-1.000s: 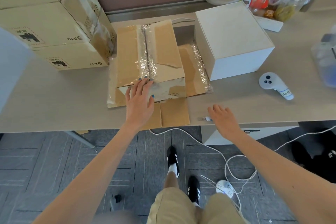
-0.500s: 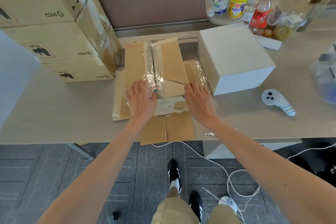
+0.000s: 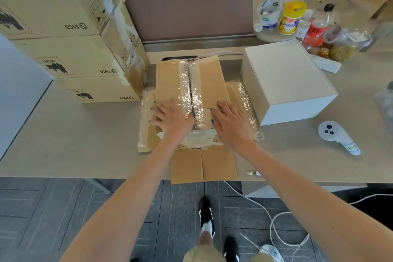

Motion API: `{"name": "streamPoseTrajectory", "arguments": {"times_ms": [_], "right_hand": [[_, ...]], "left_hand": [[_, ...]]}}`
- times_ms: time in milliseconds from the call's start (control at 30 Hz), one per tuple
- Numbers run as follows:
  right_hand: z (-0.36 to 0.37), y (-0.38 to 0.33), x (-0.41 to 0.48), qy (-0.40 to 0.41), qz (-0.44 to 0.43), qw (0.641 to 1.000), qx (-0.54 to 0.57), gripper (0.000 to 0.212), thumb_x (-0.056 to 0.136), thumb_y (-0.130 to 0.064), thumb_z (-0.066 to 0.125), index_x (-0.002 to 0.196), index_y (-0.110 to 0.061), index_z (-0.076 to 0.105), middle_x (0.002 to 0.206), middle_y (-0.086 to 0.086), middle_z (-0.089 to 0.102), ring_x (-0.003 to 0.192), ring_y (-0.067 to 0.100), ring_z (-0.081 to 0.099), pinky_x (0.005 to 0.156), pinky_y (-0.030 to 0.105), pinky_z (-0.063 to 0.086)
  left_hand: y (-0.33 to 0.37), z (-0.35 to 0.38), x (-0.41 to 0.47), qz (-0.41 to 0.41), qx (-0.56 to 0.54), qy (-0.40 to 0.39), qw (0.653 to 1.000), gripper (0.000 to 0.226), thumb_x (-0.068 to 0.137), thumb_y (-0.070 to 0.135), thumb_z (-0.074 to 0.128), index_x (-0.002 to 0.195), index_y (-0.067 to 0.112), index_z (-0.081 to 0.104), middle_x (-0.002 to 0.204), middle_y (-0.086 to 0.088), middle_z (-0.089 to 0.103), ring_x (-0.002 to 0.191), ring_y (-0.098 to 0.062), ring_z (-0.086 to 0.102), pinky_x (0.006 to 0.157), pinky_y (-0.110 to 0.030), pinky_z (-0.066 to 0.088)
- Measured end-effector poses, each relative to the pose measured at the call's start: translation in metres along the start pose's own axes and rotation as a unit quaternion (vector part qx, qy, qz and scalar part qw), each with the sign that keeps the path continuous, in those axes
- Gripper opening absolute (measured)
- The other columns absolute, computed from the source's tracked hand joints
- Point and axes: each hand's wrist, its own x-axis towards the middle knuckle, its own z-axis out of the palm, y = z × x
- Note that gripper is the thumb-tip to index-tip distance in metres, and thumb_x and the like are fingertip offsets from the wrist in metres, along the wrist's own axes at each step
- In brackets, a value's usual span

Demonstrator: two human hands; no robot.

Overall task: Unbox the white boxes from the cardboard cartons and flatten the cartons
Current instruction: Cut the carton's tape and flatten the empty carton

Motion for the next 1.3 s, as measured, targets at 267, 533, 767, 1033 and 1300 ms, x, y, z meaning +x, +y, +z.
{"name": "streamPoseTrajectory", "arguments": {"times_ms": [267,533,767,1033,1300], "right_hand": [[-0.008,-0.002,0.002,-0.006,0.012,0.999,0.032,0.021,0.094,-0.026,0.051,0.11,-0.019,0.063,0.135,-0.001,0.048,0.128,0.018,0.039,0.105,0.03,0.029],[-0.011,-0.005,0.004,-0.034,0.015,0.999,0.014,0.025,0.098,-0.027,0.044,0.115,-0.02,0.059,0.138,-0.002,0.044,0.132,0.017,0.034,0.106,0.031,0.03],[-0.015,-0.007,0.007,-0.056,0.029,0.998,0.018,0.026,0.099,-0.03,0.041,0.118,-0.022,0.056,0.14,-0.006,0.039,0.133,0.014,0.03,0.102,0.032,0.037],[-0.016,-0.027,0.023,-0.082,0.06,0.992,-0.072,0.039,0.096,-0.045,0.034,0.121,-0.018,0.046,0.13,0.003,0.04,0.119,0.022,0.035,0.1,0.043,0.035],[-0.009,-0.071,0.058,-0.177,0.174,0.968,-0.044,0.096,0.079,-0.067,0.053,0.148,-0.014,0.012,0.156,0.01,0.006,0.145,0.036,-0.001,0.107,0.072,0.009]], "left_hand": [[0.002,0.007,0.003,-0.007,0.006,0.007,1.0,0.101,0.085,0.073,0.046,0.155,0.016,0.001,0.16,-0.028,-0.013,0.148,-0.045,-0.014,0.107,-0.077,0.005],[0.005,-0.009,0.003,-0.018,-0.036,0.018,0.999,0.095,0.072,0.062,0.06,0.144,0.018,0.016,0.153,-0.027,0.015,0.139,-0.045,0.018,0.103,-0.066,0.03],[-0.017,-0.071,-0.002,0.035,-0.297,-0.017,0.954,0.054,0.079,0.052,0.049,0.119,0.017,0.038,0.106,-0.013,0.057,0.077,-0.025,0.057,0.066,-0.04,0.049],[-0.093,-0.129,0.003,0.054,-0.255,0.102,0.96,0.033,0.093,0.015,0.059,0.125,0.02,0.051,0.093,-0.004,0.067,0.076,-0.02,0.062,0.07,-0.035,0.048],[-0.116,-0.087,0.004,0.045,0.019,0.118,0.992,0.051,0.095,0.033,0.061,0.142,0.018,0.049,0.161,-0.017,0.019,0.145,-0.037,0.022,0.114,-0.047,0.027]]}}
